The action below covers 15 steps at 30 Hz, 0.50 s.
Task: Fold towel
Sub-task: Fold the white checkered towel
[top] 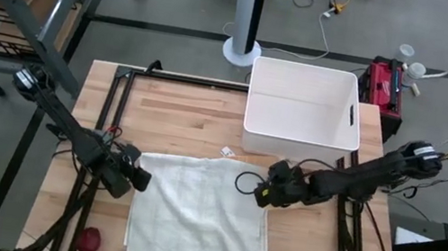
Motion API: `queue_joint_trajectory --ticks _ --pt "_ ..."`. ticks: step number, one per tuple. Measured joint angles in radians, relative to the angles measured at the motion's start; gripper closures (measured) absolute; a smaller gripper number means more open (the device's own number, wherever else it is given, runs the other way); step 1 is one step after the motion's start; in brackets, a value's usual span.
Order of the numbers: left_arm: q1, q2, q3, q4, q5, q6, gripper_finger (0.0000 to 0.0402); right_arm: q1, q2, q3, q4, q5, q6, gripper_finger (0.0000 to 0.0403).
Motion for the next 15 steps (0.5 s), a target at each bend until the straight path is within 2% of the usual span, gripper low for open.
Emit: queue_joint_trajectory --ticks 7,15 --pt "0.0 -0.031 0.0 0.045 -0.022 0.089 0.0322 0.0 0.116 0.0 0.02 -0.012 0.056 0.0204" --pt "0.0 -0.043 0.0 0.05 -0.102 0.174 0.0326 0.0 0.135 0.0 0.076 -0.025 0.01 0.0208"
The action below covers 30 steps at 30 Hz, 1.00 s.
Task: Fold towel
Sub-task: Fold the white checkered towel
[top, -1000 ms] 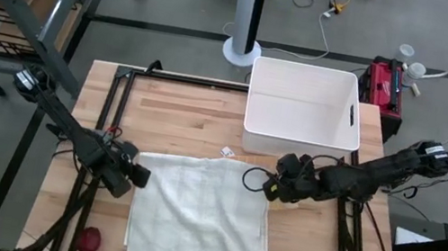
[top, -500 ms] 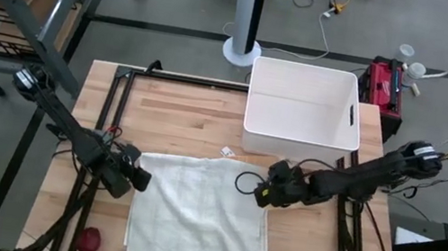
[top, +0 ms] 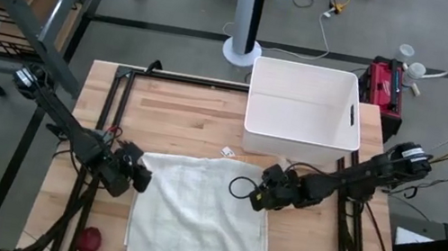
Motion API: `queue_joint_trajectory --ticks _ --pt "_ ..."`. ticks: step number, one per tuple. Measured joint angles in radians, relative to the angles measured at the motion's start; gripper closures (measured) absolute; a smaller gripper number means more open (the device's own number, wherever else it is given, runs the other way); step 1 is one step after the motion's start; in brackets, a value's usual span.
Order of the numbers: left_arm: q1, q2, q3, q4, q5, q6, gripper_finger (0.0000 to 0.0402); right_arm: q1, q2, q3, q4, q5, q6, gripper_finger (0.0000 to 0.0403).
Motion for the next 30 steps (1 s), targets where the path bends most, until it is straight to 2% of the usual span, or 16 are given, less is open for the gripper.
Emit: queue_joint_trajectory --ticks 5,11,18,24,30 --pt "0.001 -0.013 0.0 0.003 -0.068 0.037 0.0326 0.0 -0.003 0.0 0.073 0.005 -0.105 0.0259" --pt "0.0 -0.021 0.0 0.001 -0.083 0.048 0.0326 0.0 -0.018 0.0 0.107 0.048 -0.173 0.0388" --pt "0.0 -0.038 0.0 -0.002 -0.172 0.072 0.0326 0.0 -0.098 0.0 0.104 0.052 -0.21 0.0399" --pt "0.0 -0.085 0.0 -0.005 -0.306 0.089 0.0326 -0.002 -0.208 0.0 0.072 0.043 -0.248 0.0401" --pt "0.0 -0.105 0.0 -0.015 -0.312 0.099 0.0326 -0.007 -0.29 0.0 0.017 0.038 -0.267 0.0402"
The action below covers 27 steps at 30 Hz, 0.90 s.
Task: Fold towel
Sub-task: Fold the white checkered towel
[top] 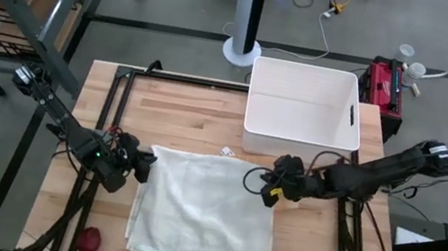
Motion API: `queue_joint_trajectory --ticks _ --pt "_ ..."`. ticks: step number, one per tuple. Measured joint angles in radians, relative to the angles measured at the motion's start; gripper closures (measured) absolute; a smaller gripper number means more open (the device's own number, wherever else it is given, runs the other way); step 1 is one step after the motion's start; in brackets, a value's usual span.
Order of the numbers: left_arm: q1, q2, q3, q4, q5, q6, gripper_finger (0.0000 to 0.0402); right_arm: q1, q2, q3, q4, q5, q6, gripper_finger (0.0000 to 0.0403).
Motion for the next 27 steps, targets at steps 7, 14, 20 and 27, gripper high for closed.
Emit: queue_joint_trajectory --ticks 7,14,20,27 --pt "0.0 -0.039 0.0 0.003 0.001 -0.003 0.0326 -0.002 -0.061 0.0 -0.026 -0.002 -0.044 0.0402" --pt "0.001 -0.163 0.0 -0.069 -0.054 0.005 0.0326 -0.039 -0.096 0.0 -0.077 0.014 -0.066 0.0403" --pt "0.001 -0.195 0.0 -0.092 0.079 -0.002 0.0326 -0.092 -0.051 0.0 -0.131 0.014 -0.07 0.0403" --pt "0.032 -0.107 -0.002 -0.142 0.051 -0.075 0.0326 -0.108 0.004 0.0 -0.128 0.006 -0.076 0.0403"
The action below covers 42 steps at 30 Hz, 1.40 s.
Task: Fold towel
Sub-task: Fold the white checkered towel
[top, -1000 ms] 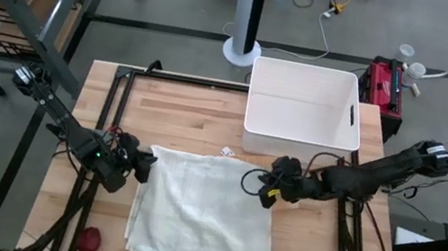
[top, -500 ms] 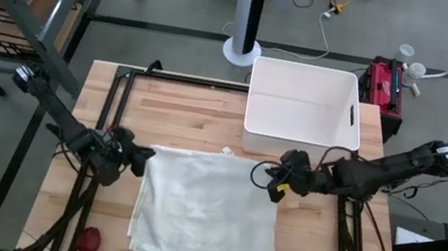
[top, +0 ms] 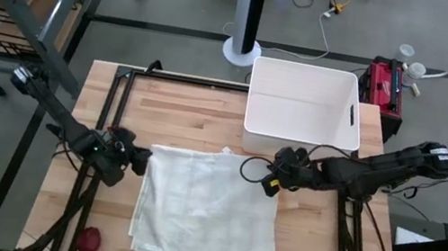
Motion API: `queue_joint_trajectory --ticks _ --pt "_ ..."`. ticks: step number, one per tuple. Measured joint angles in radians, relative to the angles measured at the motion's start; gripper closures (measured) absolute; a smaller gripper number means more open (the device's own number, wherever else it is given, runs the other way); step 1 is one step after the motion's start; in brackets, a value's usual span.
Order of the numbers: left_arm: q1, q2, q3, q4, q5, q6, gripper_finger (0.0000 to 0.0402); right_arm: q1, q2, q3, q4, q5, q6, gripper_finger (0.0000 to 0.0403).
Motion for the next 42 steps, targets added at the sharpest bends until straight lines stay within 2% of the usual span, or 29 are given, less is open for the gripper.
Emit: queue_joint_trajectory --ticks 4,7,17,23,31,35,38,42 --pt "0.053 0.063 0.0 -0.085 0.074 -0.095 0.0323 0.001 0.021 0.0 0.005 -0.021 0.002 0.0403" --pt "0.093 0.118 0.0 -0.08 0.124 -0.099 0.0309 0.001 0.029 0.0 0.009 -0.026 0.003 0.0403" --pt "0.141 0.245 0.0 0.003 0.133 -0.079 0.0245 0.001 0.034 0.0 0.016 -0.027 0.003 0.0403" --pt "0.148 0.308 0.0 0.087 0.134 -0.083 0.0236 0.001 0.034 0.0 0.016 -0.027 0.001 0.0403" --pt "0.163 0.406 0.0 0.174 0.136 -0.074 0.0258 0.001 0.034 0.0 0.016 -0.027 -0.009 0.0403" --pt "0.163 0.413 0.0 0.199 0.136 -0.037 0.0281 0.001 0.034 0.0 0.015 -0.027 -0.02 0.0403" --pt "0.163 0.398 0.001 0.198 0.136 0.01 0.0316 0.001 0.034 0.0 0.016 -0.027 -0.023 0.0403" --pt "0.162 0.358 0.008 0.198 0.11 0.066 0.0388 0.001 0.034 0.0 0.015 -0.025 -0.034 0.0403"
